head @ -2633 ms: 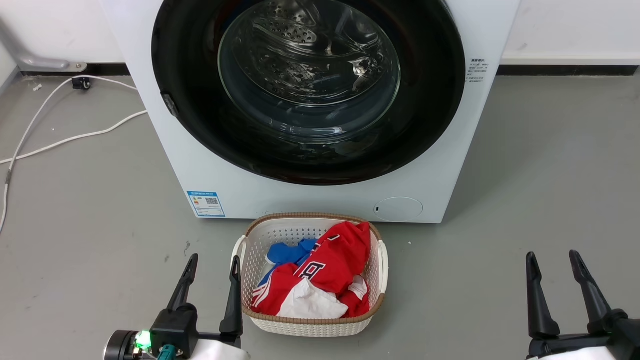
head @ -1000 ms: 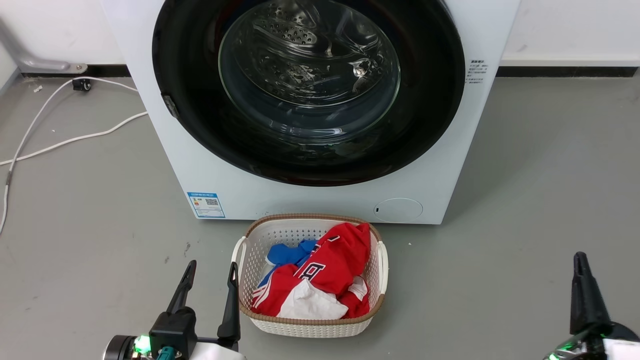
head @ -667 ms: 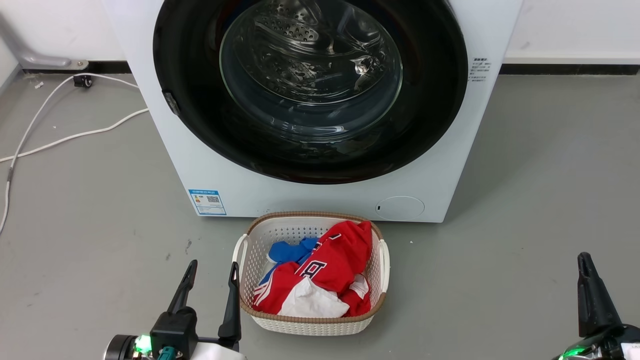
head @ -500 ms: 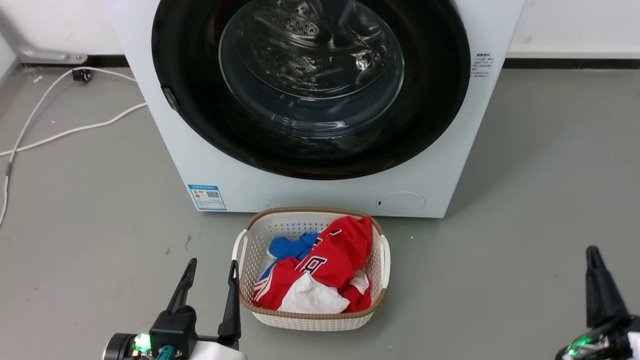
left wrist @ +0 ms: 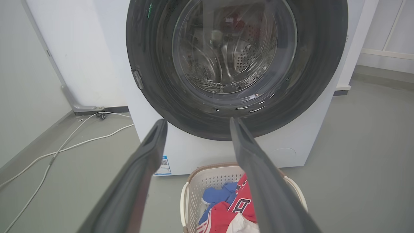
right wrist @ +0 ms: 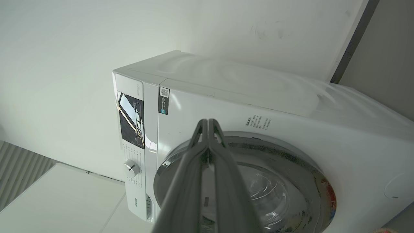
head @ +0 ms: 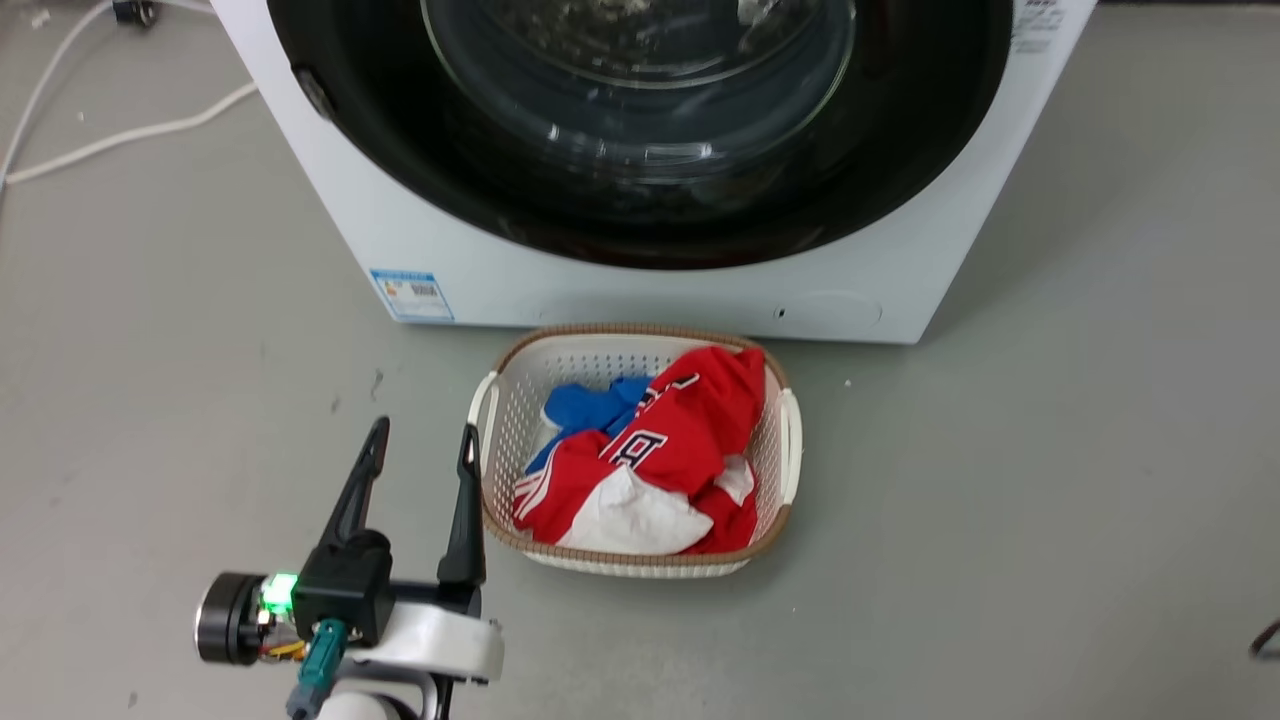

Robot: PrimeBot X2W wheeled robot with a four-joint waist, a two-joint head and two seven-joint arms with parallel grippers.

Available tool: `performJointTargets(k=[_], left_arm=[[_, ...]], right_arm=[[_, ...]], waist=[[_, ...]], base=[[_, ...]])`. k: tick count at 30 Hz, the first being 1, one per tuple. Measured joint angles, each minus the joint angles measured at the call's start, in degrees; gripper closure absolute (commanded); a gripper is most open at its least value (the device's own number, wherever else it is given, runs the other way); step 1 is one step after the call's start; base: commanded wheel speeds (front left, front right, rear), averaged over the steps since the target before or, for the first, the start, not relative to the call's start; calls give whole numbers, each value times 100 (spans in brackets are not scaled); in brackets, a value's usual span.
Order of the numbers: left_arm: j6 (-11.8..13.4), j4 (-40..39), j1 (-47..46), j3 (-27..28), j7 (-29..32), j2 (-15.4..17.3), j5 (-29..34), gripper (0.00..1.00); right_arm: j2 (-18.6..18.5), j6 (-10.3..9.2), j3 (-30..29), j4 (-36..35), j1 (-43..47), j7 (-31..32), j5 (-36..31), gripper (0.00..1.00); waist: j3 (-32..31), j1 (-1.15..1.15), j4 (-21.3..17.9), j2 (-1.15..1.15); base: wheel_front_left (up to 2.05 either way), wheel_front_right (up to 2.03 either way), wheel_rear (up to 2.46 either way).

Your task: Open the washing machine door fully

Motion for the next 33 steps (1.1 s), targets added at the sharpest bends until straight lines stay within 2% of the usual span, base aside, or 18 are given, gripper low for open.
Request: performJointTargets(k=[7,15,18,33], left_arm=[[77,-215,-475,-101,0,-1,15,0],[185,-354,-811,-220,-1,0,-58,0],[243,-399,-901,-285,0,0,-119,0],[302,-448,-1067,-360,0,0,-196,0]], right_arm=[[-797,0,248,737,-1734,275,-337,100],[-1319,0,959,1521,-3226,730,-814,100],[-1419,0,1346,1637,-3691,1060,-957,100],[-1622,0,2279,1940,-4613,1579,-1528,100]], waist=[[719,1,171,0],[1458,0,362,0],[1734,1,469,0],[2237,0,714,0]], base=[[0,0,0],[0,0,0],[0,0,0],[0,0,0]])
